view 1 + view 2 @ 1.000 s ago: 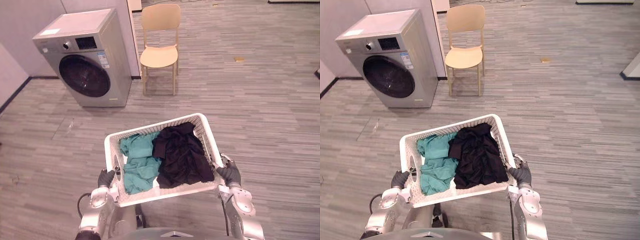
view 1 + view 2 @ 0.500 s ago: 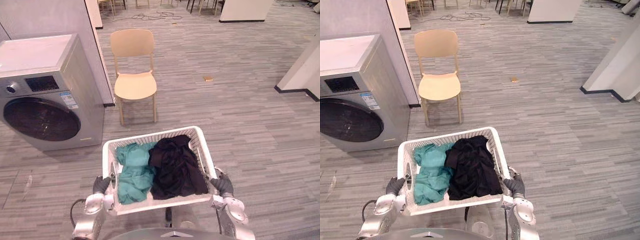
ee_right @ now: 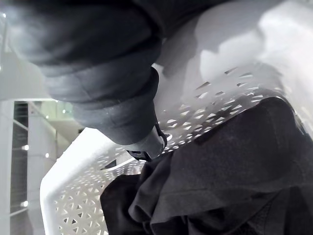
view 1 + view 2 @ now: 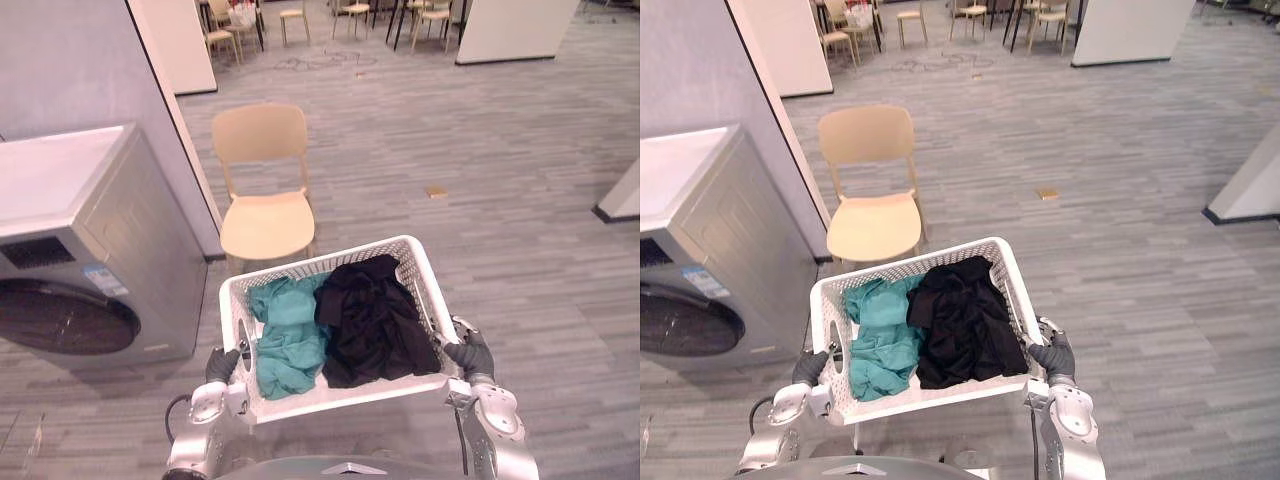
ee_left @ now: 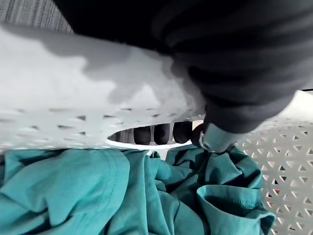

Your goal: Pick up the laundry basket with both hands and put the clothes into the washing machine.

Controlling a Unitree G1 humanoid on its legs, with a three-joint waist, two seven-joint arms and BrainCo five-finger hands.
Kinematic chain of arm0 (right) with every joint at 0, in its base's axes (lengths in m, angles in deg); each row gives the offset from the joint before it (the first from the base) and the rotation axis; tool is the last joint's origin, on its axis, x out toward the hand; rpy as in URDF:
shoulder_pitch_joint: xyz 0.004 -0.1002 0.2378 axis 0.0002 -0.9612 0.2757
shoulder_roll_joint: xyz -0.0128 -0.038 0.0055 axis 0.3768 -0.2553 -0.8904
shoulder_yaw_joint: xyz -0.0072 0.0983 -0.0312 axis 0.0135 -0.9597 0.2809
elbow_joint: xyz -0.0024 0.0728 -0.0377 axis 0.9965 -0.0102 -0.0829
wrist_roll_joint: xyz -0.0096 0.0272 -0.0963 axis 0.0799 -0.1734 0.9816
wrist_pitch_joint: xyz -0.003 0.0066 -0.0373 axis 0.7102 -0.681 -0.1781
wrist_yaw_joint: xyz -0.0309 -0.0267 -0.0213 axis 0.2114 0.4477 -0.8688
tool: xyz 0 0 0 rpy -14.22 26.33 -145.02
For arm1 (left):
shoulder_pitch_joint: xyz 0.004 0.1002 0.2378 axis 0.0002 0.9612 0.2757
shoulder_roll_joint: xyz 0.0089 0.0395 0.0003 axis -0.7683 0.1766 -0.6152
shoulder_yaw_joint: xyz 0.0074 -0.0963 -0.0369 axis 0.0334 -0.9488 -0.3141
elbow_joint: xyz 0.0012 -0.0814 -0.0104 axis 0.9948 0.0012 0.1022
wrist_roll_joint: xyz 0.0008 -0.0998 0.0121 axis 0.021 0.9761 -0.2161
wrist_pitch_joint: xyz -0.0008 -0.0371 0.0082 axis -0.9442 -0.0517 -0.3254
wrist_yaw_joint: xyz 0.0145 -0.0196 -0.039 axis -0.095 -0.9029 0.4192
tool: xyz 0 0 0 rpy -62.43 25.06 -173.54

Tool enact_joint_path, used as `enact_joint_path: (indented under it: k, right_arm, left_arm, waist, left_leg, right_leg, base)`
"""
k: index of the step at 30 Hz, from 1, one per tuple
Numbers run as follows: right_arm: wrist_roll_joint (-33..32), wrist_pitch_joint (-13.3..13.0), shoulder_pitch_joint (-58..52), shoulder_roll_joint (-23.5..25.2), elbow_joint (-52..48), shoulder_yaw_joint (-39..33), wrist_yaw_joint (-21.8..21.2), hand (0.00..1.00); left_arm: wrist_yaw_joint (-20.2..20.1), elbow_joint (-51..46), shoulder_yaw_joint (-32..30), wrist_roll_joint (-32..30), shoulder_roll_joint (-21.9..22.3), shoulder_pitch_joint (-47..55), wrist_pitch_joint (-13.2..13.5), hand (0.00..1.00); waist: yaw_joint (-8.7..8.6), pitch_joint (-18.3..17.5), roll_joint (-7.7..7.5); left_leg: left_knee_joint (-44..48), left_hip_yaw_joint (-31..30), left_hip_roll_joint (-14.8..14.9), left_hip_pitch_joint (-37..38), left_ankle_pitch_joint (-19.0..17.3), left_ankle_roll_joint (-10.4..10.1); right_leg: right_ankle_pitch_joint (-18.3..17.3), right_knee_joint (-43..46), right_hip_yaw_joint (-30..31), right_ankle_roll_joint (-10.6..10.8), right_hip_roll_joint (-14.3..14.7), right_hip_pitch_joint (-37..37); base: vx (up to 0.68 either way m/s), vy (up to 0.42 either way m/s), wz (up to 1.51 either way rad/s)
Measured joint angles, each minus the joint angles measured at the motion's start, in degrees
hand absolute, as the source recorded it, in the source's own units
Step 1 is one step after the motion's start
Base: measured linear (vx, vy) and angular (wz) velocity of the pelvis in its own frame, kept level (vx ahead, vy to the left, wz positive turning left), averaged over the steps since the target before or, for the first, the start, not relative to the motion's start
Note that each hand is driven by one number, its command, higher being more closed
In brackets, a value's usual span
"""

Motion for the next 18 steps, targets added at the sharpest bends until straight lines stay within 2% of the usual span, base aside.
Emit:
enact_joint_path:
  k: [1,2,3,4,5,6,7,8,9,10,12,13,14,15,16,18]
  right_arm:
    - [-0.26,0.01,1.64,-0.73,1.3,0.57,0.0,1.0]
    - [-0.68,0.05,3.83,-1.16,3.34,1.13,0.0,1.0]
    - [-0.9,0.03,5.43,-1.65,5.52,1.84,-0.03,1.0]
    - [-0.98,0.02,6.42,-2.27,6.66,2.26,-0.09,1.0]
    - [-1.03,0.0,7.78,-3.48,8.54,2.79,-0.11,1.0]
    - [-1.03,0.02,8.28,-3.72,9.09,3.04,-0.1,1.0]
    - [-0.97,0.05,8.89,-3.95,10.38,3.45,-0.16,1.0]
    - [-0.87,0.49,9.8,-3.21,12.41,3.83,-0.19,1.0]
    - [-0.86,0.7,10.08,-3.34,12.83,3.68,-0.2,1.0]
    - [-0.87,0.88,10.14,-3.21,12.92,3.26,-0.23,1.0]
    - [-0.85,0.86,10.17,-2.96,12.86,3.17,-0.63,1.0]
    - [-0.86,0.87,10.08,-2.93,12.84,3.15,-0.8,1.0]
    - [-0.86,0.85,10.08,-2.78,12.84,3.15,-1.03,1.0]
    - [-0.86,0.8,10.37,-1.97,12.65,3.15,-1.53,1.0]
    - [-0.84,0.79,10.52,-1.53,12.49,3.14,-1.53,1.0]
    - [-0.85,0.38,10.41,-0.01,12.43,3.44,-1.54,1.0]
  left_arm:
    - [-0.01,-0.15,-0.45,0.13,0.13,0.17,0.2,1.0]
    - [-0.01,-0.14,-0.97,0.29,-0.34,0.25,0.37,1.0]
    - [0.0,-0.11,-0.99,0.29,-0.87,0.42,0.42,1.0]
    - [-0.01,-0.09,-0.85,0.29,-0.88,0.36,0.42,1.0]
    - [-0.01,0.27,-0.92,0.29,-0.96,0.39,0.42,1.0]
    - [0.0,0.55,-0.93,0.29,-0.96,0.4,0.42,1.0]
    - [0.0,1.83,-1.01,0.3,-1.12,0.2,0.43,1.0]
    - [0.02,3.07,-1.4,0.39,-1.48,-0.17,0.41,1.0]
    - [0.04,3.1,-1.46,0.39,-1.47,-0.56,0.38,1.0]
    - [0.09,3.08,-1.44,0.39,-1.65,-1.03,0.38,1.0]
    - [0.12,3.06,-1.54,0.39,-1.97,-1.04,0.38,1.0]
    - [0.14,3.06,-1.65,0.39,-2.03,-1.3,0.37,1.0]
    - [0.21,3.04,-1.7,0.39,-2.06,-1.61,0.37,1.0]
    - [0.26,2.92,-1.78,0.39,-2.98,-2.34,0.36,1.0]
    - [0.26,2.9,-1.83,0.39,-3.26,-2.55,0.37,1.0]
    - [0.3,2.2,-2.37,0.39,-4.71,-2.96,0.37,1.0]
  waist:
    - [0.95,-0.15,0.34]
    - [1.56,-0.03,-0.13]
    - [1.76,-0.35,-0.8]
    - [1.79,-0.36,-0.79]
    - [1.97,-0.65,-0.21]
    - [2.22,-0.74,0.08]
    - [2.85,-1.1,0.26]
    - [2.63,-2.32,-2.14]
    - [2.24,-2.5,-2.55]
    - [2.29,-2.56,-2.99]
    - [2.28,-2.54,-3.37]
    - [1.89,-2.56,-3.34]
    - [1.44,-2.54,-3.31]
    - [0.48,-2.4,-3.7]
    - [0.09,-2.32,-3.79]
    - [-0.08,-1.61,-4.12]
  left_leg:
    - [-9.33,1.68,-1.03,-2.12,-2.34,0.09]
    - [-23.67,2.03,-4.16,-2.39,-2.67,-0.44]
    - [-39.15,1.71,-7.38,-1.31,-0.22,-0.6]
    - [-48.36,1.69,-9.02,-0.69,2.49,-0.73]
    - [-57.06,1.39,-10.58,-0.81,7.1,-1.81]
    - [-59.06,1.21,-11.11,-0.8,8.92,-1.72]
    - [-59.61,0.32,-12.31,0.02,16.29,0.86]
    - [-59.24,1.12,-15.46,0.81,16.51,3.78]
    - [-58.42,1.17,-16.46,0.68,15.24,4.71]
    - [-57.32,1.47,-17.96,1.15,12.97,5.72]
    - [-57.74,1.36,-20.02,4.47,10.17,6.41]
    - [-57.81,0.29,-20.71,6.23,8.91,6.87]
    - [-58.2,-0.53,-20.97,7.7,8.15,7.2]
    - [-58.74,-1.94,-21.81,10.99,6.93,7.72]
    - [-58.76,-2.5,-21.87,12.05,6.83,7.6]
    - [-60.12,-3.47,-21.2,17.33,5.9,6.82]
  right_leg:
    - [-0.17,-1.88,0.65,0.31,-0.29,1.44]
    - [-0.32,-2.89,1.11,1.23,-1.56,2.64]
    - [-0.82,-3.88,1.48,2.56,-2.95,3.72]
    - [-1.09,-4.82,1.58,3.67,-3.54,4.74]
    - [-1.72,-5.82,2.06,5.85,-3.9,6.32]
    - [-2.25,-6.15,2.6,7.61,-4.02,7.18]
    - [-3.46,-6.31,3.87,10.26,-4.96,9.05]
    - [-3.36,-6.36,5.54,12.57,-8.59,10.09]
    - [-2.17,-6.19,6.11,14.43,-9.65,10.35]
    - [0.6,-4.65,7.65,15.85,-10.96,10.33]
    - [4.97,4.87,9.35,16.97,-12.38,7.63]
    - [8.74,13.4,10.62,17.73,-12.77,4.64]
    - [12.19,19.94,11.95,17.94,-13.03,1.96]
    - [12.26,35.67,14.18,16.47,-13.44,-5.74]
    - [11.31,38.5,14.12,15.41,-13.59,-7.81]
    - [6.07,39.06,11.75,12.69,-15.39,-14.08]
  base:
    - [0.4,0.043,-0.36]
    - [0.63,0.101,-0.32]
    - [0.59,0.116,-0.17]
    - [0.64,0.134,-0.09]
    - [0.44,0.123,-0.11]
    - [0.58,0.187,-0.26]
    - [0.61,0.201,-0.22]
    - [0.62,0.2,-0.07]
    - [0.62,0.212,0.16]
    - [0.6,0.23,0.15]
    - [0.5,0.216,0.1]
    - [0.41,0.173,0.23]
    - [0.56,0.188,0.49]
    - [0.52,0.151,0.48]
    - [0.45,0.097,0.53]
    - [0.28,0.017,0.22]
